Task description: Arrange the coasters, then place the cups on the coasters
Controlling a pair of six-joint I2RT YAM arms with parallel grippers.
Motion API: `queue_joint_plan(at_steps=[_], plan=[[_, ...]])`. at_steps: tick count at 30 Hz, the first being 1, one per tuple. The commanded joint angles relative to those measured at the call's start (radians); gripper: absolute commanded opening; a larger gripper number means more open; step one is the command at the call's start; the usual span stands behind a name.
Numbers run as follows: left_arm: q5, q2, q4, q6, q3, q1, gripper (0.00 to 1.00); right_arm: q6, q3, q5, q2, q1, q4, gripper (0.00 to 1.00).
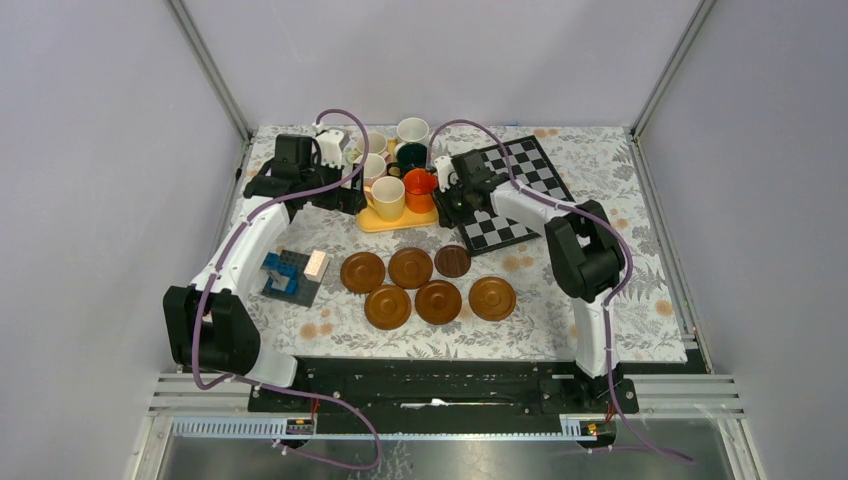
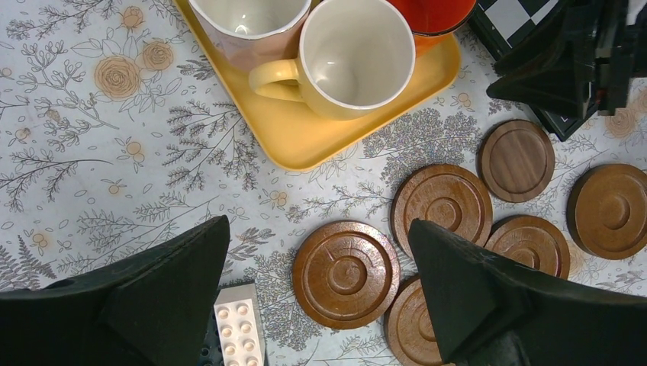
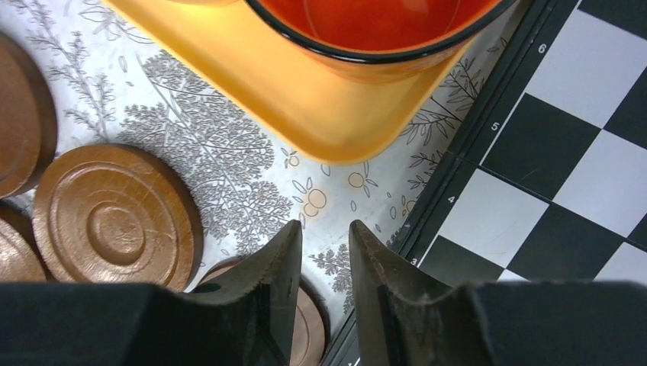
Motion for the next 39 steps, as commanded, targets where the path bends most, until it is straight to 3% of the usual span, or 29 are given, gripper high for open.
queue_joint_plan(at_steps=[1, 8, 24, 30, 34, 39], plan=[[-0.016, -0.011, 0.034, -0.016, 0.009, 0.001, 0.99, 0.020, 0.058, 0.050, 0.032, 0.003, 0.006, 0.36], [-0.025, -0.007, 0.034, -0.017, 0.008, 0.001, 0.99, 0.004, 0.096, 0.131, 0.095, -0.002, -0.015, 0.37], [-0.011, 0.008, 0.016, 0.080, -0.011, 0.002, 0.99, -0.023, 0.063, 0.128, 0.055, -0.143, -0.032, 0.43], [0.029, 0.017, -0.045, 0.166, -0.018, 0.001, 0.99, -0.057, 0.094, 0.042, 0.017, -0.203, -0.090, 0.47], [0.108, -0.013, -0.061, 0.227, -0.051, 0.001, 0.99, -0.113, 0.016, -0.073, -0.076, -0.203, -0.097, 0.55], [0.234, -0.045, -0.063, 0.259, -0.093, 0.001, 0.99, -0.131, -0.106, -0.141, -0.201, -0.154, -0.079, 0.56]])
